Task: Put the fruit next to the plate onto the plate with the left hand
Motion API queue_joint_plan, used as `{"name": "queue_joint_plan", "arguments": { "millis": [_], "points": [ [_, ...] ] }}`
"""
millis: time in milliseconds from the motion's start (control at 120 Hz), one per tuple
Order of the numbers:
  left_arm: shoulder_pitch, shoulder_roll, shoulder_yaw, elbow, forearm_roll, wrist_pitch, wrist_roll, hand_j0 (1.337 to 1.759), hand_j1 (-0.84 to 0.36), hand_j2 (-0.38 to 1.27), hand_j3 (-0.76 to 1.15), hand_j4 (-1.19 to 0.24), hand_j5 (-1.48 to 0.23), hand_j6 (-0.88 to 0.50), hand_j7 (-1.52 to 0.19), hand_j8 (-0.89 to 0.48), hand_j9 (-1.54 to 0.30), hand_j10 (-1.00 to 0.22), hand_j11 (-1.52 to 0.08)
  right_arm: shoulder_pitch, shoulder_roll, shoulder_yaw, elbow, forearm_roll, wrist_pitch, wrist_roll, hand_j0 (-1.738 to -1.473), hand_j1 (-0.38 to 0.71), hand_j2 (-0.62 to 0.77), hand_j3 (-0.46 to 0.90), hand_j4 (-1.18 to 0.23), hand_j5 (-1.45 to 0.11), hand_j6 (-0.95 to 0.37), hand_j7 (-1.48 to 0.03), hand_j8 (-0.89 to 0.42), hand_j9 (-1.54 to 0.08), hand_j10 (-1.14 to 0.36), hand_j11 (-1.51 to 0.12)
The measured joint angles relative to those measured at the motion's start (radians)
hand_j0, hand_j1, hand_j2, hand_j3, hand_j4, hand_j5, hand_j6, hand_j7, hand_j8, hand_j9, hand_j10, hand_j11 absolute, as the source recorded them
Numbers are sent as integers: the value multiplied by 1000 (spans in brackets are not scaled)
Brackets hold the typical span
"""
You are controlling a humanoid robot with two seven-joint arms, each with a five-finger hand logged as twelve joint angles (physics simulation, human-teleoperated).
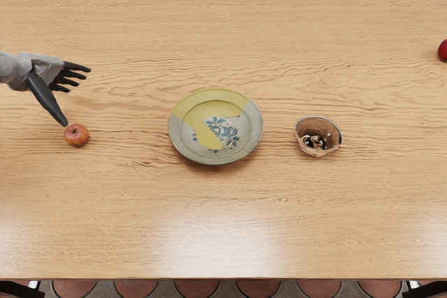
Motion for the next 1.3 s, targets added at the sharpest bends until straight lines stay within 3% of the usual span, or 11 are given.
{"name": "queue_joint_plan", "arguments": {
  "millis": [475, 742, 858, 1042, 1300],
  "points": [
    [38, 6, 9, -16, 5, 55, -1, 1658, 345, 1, 0, -6, -5, -7, -5, -6, -5, -6, -5, -4, 0, 2, -2, 0, 0, 0, -1658, -324, -4, 0, -20, -26, -20, -26, -20, -26, -20, -26],
    [8, 59, 148, -429, -5, 629, -2, 1658, 294, 10, 0, -49, -61, -49, -60, -49, -60, -48, -60, -4, 0, 2, -2, 0, 0, 0, -1658, -325, -4, 0, -20, -26, -20, -26, -20, -26, -20, -26],
    [10, 67, 195, -552, -5, 788, -2, 1658, 269, 14, 0, -69, -88, -70, -88, -70, -87, -69, -87, -4, 0, 2, -2, 0, 0, 0, -1658, -325, -4, 0, -20, -26, -20, -26, -20, -26, -20, -26],
    [15, 114, 240, -633, -5, 878, -2, 1658, 197, 27, 0, -130, -167, -130, -167, -130, -166, -130, -166, -4, 0, 2, -2, 0, 0, 0, -1658, -325, -4, 0, -20, -26, -20, -26, -20, -26, -20, -26],
    [25, 116, 263, -653, 1, 972, -2, 1658, 65, 49, 0, -239, -309, -240, -309, -240, -309, -239, -309, -4, 0, 2, -2, 0, 0, 0, -1658, -324, -4, 0, -20, -26, -20, -26, -20, -26, -20, -26]
  ]
}}
